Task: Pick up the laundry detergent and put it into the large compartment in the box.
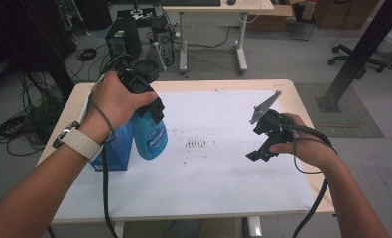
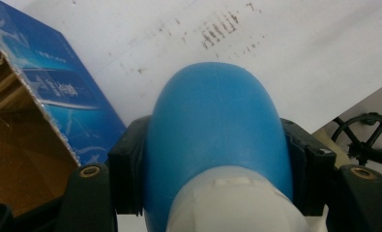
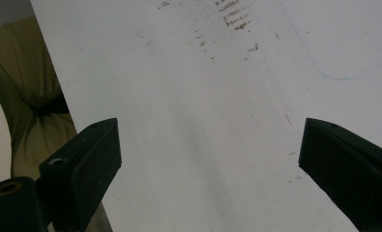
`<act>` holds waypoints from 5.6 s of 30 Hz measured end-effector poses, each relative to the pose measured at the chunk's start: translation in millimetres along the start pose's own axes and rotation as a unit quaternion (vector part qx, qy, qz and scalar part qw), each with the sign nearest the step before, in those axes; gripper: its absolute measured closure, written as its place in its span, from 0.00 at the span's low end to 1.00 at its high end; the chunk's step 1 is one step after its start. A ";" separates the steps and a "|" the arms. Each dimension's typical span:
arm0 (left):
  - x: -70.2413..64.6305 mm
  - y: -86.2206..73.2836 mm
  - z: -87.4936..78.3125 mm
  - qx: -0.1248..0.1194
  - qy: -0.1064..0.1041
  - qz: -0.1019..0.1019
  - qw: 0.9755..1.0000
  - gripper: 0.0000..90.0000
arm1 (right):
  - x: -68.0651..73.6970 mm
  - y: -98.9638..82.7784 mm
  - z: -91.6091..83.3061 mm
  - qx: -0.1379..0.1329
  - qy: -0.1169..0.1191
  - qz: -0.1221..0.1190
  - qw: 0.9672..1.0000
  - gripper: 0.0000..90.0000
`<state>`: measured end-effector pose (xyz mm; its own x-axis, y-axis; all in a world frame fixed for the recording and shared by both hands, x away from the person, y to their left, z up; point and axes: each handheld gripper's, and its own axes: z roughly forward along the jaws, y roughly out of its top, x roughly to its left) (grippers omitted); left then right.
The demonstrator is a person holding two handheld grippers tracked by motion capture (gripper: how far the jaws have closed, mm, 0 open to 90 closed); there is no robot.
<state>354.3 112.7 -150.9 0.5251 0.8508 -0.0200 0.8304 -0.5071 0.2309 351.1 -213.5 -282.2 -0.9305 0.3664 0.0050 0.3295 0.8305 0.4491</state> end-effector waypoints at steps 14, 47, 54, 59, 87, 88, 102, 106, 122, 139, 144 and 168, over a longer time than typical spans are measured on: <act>10.8 0.4 -23.8 -0.007 0.002 -0.024 1.000 0.41 | -0.3 1.3 -0.4 0.001 0.001 -0.002 1.000 0.09; 48.4 1.9 -57.3 -0.020 0.020 -0.103 0.994 0.41 | -5.2 6.3 3.9 0.000 0.006 -0.009 1.000 0.09; 60.0 -0.2 -64.9 -0.025 0.027 -0.125 0.991 0.42 | -6.1 7.7 3.4 -0.003 0.006 -0.009 1.000 0.09; 69.1 -2.6 -67.8 -0.026 0.031 -0.142 0.989 0.42 | -6.4 8.2 4.8 -0.001 0.007 -0.010 1.000 0.09; 113.8 -15.7 -77.4 -0.044 0.064 -0.206 0.975 0.42 | -10.6 7.5 7.8 0.002 0.010 -0.005 1.000 0.09; 113.8 -15.7 -77.4 -0.044 0.064 -0.206 0.975 0.42 | -10.7 7.4 7.4 0.002 0.010 -0.004 1.000 0.09; 130.4 -17.9 -60.8 -0.045 0.068 -0.217 0.973 0.42 | -12.8 6.3 7.5 0.004 0.009 0.002 1.000 0.09; 135.8 -19.8 -55.6 -0.045 0.075 -0.219 0.972 0.42 | -13.3 7.2 8.3 0.006 0.009 0.003 1.000 0.09; 151.4 -25.1 -26.7 -0.050 0.071 -0.222 0.971 0.41 | -15.1 11.5 11.1 0.010 0.010 0.007 1.000 0.09; 157.1 -28.7 9.4 -0.041 0.074 -0.212 0.974 0.42 | -15.0 9.9 14.6 0.012 0.011 0.011 1.000 0.09; 156.8 -29.8 20.4 -0.036 0.079 -0.206 0.975 0.41 | -15.4 9.3 16.2 0.012 0.013 0.011 1.000 0.09; 157.5 -39.3 70.4 -0.028 0.082 -0.196 0.977 0.41 | -13.2 6.5 20.5 0.014 0.015 0.016 1.000 0.09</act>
<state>417.5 256.9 -231.7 0.1280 0.9911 0.0372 0.9481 -0.1333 0.2888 368.9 -204.4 -297.6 -0.9235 0.3808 0.0469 0.3637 0.8299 0.4230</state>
